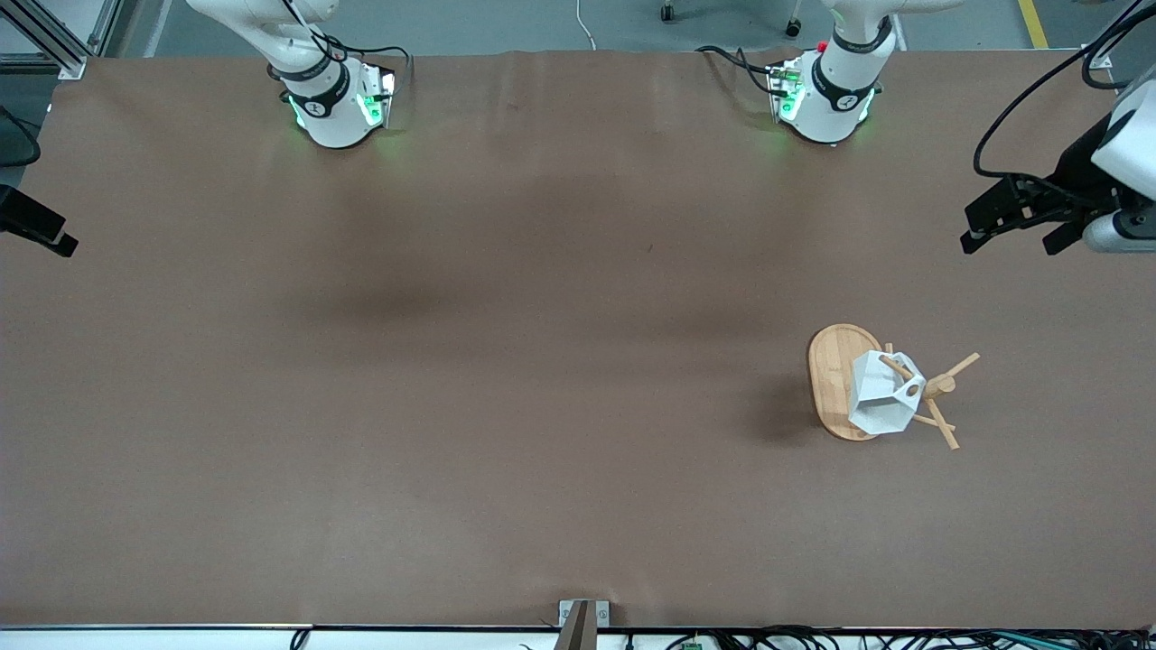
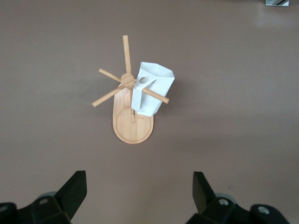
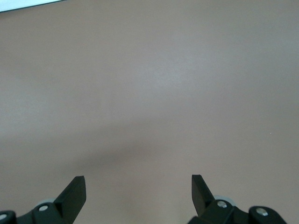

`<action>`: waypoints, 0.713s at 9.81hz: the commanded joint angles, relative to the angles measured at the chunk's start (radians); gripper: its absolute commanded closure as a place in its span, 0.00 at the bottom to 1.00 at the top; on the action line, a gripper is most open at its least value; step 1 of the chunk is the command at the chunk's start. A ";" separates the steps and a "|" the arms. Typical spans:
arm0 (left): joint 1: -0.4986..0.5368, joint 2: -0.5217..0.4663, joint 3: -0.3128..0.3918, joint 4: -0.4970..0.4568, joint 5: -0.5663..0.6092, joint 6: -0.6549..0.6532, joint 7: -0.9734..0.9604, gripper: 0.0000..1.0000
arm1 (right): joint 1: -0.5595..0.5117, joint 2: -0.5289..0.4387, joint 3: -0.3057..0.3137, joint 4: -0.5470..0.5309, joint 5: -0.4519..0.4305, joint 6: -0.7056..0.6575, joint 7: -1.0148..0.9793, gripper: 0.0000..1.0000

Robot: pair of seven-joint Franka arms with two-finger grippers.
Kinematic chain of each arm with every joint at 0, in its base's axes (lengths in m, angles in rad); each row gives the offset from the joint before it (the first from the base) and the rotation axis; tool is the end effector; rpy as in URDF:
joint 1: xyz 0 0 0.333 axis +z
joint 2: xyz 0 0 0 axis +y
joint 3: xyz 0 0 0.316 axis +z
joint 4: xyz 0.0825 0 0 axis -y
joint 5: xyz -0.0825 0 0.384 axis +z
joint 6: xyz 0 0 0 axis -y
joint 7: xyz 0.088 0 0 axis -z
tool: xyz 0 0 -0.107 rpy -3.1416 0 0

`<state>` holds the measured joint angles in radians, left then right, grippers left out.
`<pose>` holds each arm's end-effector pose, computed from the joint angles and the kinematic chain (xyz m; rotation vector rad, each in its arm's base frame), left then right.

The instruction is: Hang cup on rack

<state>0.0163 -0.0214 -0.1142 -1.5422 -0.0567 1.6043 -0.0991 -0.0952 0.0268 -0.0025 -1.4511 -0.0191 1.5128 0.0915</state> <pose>0.5485 -0.0606 0.6531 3.0771 0.0010 0.1195 0.5544 -0.0565 0.6606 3.1077 -0.2971 0.0544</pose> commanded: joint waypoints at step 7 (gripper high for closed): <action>0.004 -0.061 -0.039 -0.111 0.081 -0.032 0.018 0.00 | -0.024 -0.025 0.006 -0.026 0.019 0.009 -0.004 0.00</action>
<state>0.0159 -0.0831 -0.1452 -1.6205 0.0109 1.5796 -0.0969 -0.1093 0.0268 -0.0031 -1.4511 -0.0190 1.5118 0.0911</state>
